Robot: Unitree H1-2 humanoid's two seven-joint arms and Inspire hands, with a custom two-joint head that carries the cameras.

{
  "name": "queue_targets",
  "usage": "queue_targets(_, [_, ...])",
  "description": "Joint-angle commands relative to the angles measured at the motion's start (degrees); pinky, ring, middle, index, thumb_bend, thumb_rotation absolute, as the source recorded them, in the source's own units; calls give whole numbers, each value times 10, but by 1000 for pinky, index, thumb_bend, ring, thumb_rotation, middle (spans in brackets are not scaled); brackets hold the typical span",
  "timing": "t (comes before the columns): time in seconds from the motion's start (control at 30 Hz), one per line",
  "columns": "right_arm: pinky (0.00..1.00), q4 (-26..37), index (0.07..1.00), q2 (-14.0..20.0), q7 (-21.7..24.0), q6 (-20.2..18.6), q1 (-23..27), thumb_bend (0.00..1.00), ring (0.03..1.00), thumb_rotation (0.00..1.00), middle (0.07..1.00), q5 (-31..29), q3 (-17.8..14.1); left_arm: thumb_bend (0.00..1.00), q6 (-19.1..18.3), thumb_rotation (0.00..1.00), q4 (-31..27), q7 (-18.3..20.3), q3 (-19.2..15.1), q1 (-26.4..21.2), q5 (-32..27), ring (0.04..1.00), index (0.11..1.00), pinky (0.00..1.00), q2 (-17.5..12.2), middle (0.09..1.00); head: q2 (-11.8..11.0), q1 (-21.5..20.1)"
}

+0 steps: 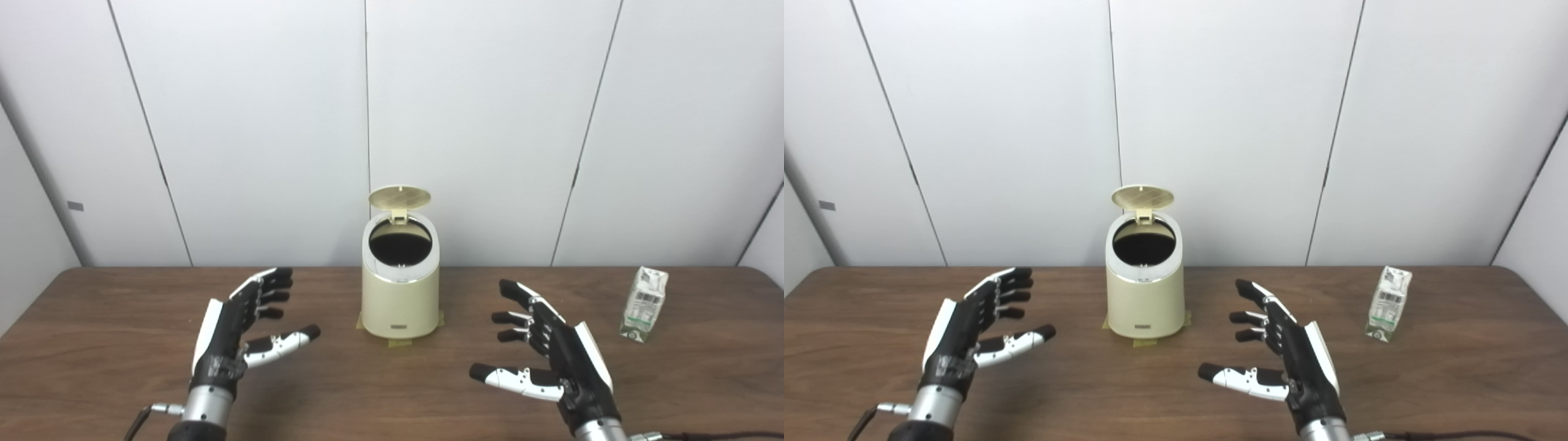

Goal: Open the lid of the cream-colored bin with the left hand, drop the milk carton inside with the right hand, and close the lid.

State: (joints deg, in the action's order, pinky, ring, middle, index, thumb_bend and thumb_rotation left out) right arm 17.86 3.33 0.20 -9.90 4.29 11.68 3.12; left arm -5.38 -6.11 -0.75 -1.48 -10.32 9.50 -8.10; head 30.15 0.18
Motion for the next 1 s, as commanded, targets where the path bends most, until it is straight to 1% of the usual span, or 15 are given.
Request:
queue_targets(0.0, [619, 17, 838, 1, -3, 18, 14, 717, 729, 180, 864, -1, -4, 735, 44, 7, -27, -3, -4, -9, -15, 661, 762, 586, 3, 719, 0, -1])
queue_targets(0.1, [607, 4, 830, 0, -6, 39, 15, 715, 727, 146, 857, -22, -15, 728, 74, 0, -18, 1, -1, 11, -27, 636, 748, 564, 7, 697, -5, -8])
queue_targets(0.2, [595, -11, 828, 7, -8, 66, 18, 713, 732, 166, 848, -33, -27, 730, 99, 19, -9, 11, 5, 21, -34, 625, 739, 549, 4, 694, -8, -15])
queue_targets(0.27, [599, -21, 830, 19, -4, 76, 23, 714, 740, 159, 853, -45, -40, 738, 112, 43, 0, 17, 6, 24, -41, 629, 731, 561, 1, 692, -10, -21])
queue_targets(0.37, [634, -26, 852, 49, 15, 64, 36, 759, 757, 198, 861, -75, -62, 732, 125, 67, 12, 23, 4, 30, -50, 632, 731, 567, -2, 696, -16, -47])
queue_targets(0.4, [648, -30, 859, 62, 19, 68, 43, 785, 767, 224, 866, -79, -68, 725, 127, 70, 15, 24, 2, 31, -54, 643, 737, 578, -5, 705, -20, -78])
queue_targets(0.43, [646, -32, 857, 72, 15, 70, 50, 786, 761, 213, 866, -67, -73, 719, 129, 70, 17, 26, 0, 31, -59, 651, 738, 582, -7, 714, -24, -104])
queue_targets(0.47, [626, -30, 840, 76, 5, 67, 57, 779, 743, 213, 854, -48, -77, 709, 129, 68, 18, 28, -2, 32, -63, 663, 742, 586, -10, 726, -28, -122])
queue_targets(0.5, [605, -20, 819, 72, -13, 51, 64, 780, 727, 217, 840, -25, -82, 704, 126, 66, 17, 29, -5, 32, -68, 670, 744, 589, -12, 734, -32, -139])
queue_targets(0.57, [545, 2, 757, 68, -49, 23, 83, 757, 693, 172, 792, 33, -89, 683, 121, 63, 13, 32, -9, 32, -64, 689, 755, 597, -18, 750, -37, -163])
queue_targets(0.63, [545, 16, 748, 71, -64, 1, 99, 726, 708, 146, 789, 74, -92, 657, 122, 69, 16, 37, -10, 30, -63, 692, 763, 600, -25, 757, -44, -191])
queue_targets(0.7, [546, 22, 751, 80, -68, -12, 111, 710, 704, 130, 780, 98, -94, 638, 127, 47, 19, 39, -13, 28, -65, 696, 764, 608, -30, 760, -48, -204])
queue_targets(0.77, [558, 16, 754, 95, -68, -10, 122, 710, 712, 117, 778, 105, -102, 627, 123, 29, 18, 39, -16, 28, -67, 703, 766, 618, -33, 763, -51, -223])
queue_targets(0.9, [598, -2, 798, 139, -52, -4, 143, 737, 749, 158, 792, 85, -131, 607, 98, 18, 4, 36, -21, 30, -60, 734, 777, 650, -34, 789, -44, -227])
queue_targets(0.97, [636, -2, 825, 161, -37, -25, 152, 735, 782, 168, 822, 73, -145, 606, 92, 29, 1, 38, -23, 29, -62, 735, 780, 650, -35, 791, -37, -225])
